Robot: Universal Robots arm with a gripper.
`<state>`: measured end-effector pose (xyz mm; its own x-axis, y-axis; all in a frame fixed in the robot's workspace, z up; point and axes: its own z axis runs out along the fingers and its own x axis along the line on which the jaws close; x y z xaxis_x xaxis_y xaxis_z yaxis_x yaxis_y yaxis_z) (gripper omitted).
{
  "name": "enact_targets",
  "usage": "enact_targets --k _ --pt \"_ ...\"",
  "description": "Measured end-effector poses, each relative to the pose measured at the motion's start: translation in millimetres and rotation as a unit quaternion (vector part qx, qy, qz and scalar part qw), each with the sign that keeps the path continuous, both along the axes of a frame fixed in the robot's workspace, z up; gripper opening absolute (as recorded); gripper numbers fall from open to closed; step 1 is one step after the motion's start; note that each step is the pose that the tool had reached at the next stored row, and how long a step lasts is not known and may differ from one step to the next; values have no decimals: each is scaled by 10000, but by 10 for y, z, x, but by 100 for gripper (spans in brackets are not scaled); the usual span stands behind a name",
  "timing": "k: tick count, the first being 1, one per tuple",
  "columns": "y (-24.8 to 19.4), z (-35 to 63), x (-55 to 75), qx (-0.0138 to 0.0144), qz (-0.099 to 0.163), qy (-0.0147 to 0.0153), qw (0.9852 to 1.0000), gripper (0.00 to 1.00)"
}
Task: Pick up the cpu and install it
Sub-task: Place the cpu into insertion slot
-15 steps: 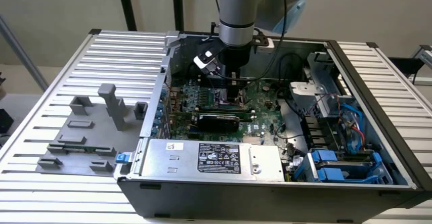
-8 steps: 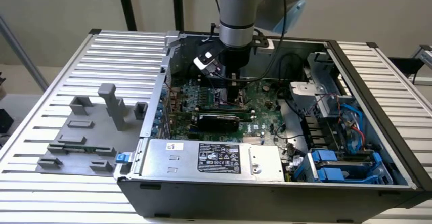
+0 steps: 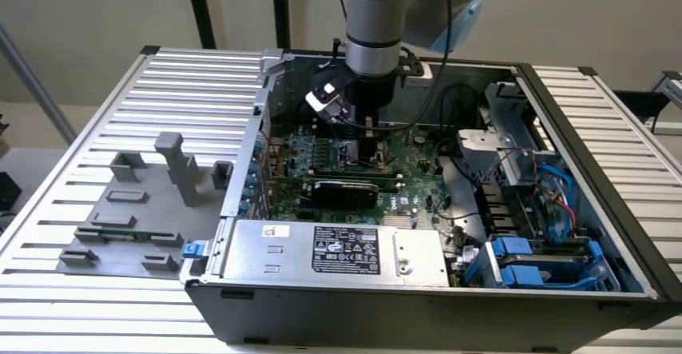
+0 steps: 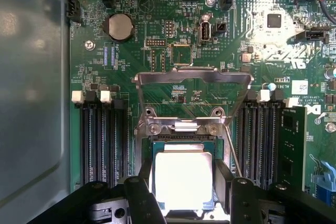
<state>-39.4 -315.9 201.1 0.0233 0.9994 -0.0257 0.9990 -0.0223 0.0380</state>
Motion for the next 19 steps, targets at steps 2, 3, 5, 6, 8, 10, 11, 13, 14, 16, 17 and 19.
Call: enact_targets --k 2,3,5,6,8,10,11,13,14,16,17,19 --pt "0 -7 0 0 -8 0 10000 55" --pt "0 -10 0 0 -14 0 10000 55" --pt "-1 -17 -1 -1 -24 0 10000 55" --pt "-1 -20 -1 -2 -28 0 10000 55" --pt "-1 -25 -3 -3 -43 0 10000 55" --pt "-1 -31 -4 -6 -62 0 10000 55" --pt "-1 -33 -4 -7 -67 0 10000 55" --pt "-1 -37 -5 -10 -72 1 10000 55" --pt "-1 -38 -5 -12 -72 0 10000 55" --pt "-1 -41 -5 -15 -73 0 10000 55" --pt "-1 -42 -5 -16 -73 0 10000 55" --pt "-1 -43 -5 -17 -73 0 10000 55"
